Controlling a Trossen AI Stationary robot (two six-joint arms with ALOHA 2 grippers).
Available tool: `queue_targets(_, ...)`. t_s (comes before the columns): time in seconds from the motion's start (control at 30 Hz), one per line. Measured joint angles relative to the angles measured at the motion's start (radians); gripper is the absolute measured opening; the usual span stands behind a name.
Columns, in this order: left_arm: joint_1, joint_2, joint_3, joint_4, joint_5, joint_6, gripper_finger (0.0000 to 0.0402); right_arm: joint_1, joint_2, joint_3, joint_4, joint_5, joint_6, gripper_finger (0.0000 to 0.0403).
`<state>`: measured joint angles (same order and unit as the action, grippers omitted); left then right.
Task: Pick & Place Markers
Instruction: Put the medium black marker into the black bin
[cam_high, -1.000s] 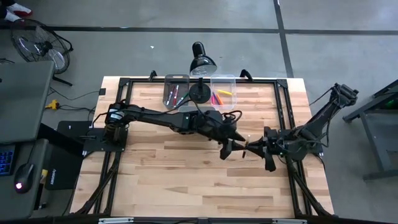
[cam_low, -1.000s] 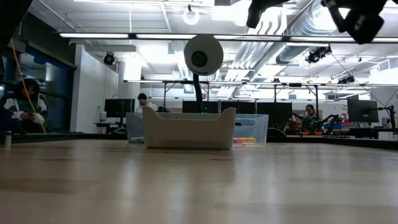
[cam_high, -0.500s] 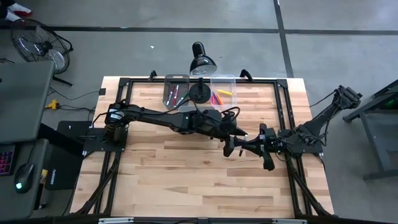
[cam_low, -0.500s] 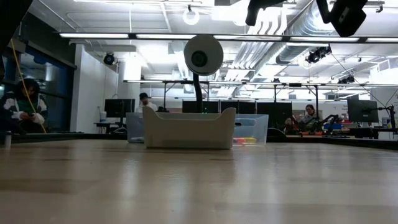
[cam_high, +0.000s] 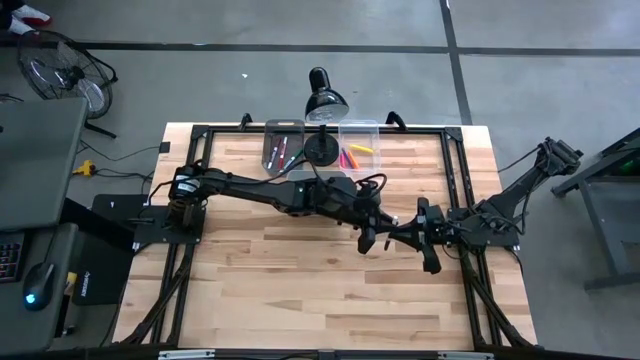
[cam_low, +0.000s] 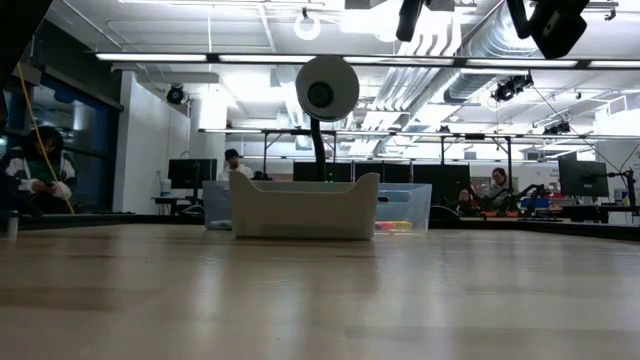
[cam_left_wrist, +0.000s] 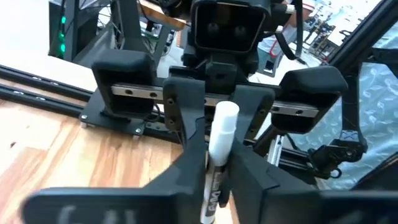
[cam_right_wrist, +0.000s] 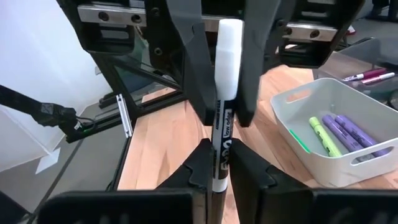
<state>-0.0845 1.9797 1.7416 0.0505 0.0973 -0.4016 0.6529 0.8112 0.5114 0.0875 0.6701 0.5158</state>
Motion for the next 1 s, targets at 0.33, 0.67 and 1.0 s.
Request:
queue_targets(0.33,0.0,0.0,0.0,0.002,0.019,0.008,0.003,0.0,0.0,0.0,0.001,-0.004,0.003,0.0036)
queue_targets(0.67,0.0,0.0,0.0,0.003,0.016,0.005,0.0029,0.0,-0.02,0.0,-0.001,-0.042,0.024,0.0098)
queue_targets(1.0,0.019,-0.005,0.0,-0.139,-0.053,0.027,0.0029,0.0,-0.177,0.0,-0.311,-0.042,0.227,0.0155)
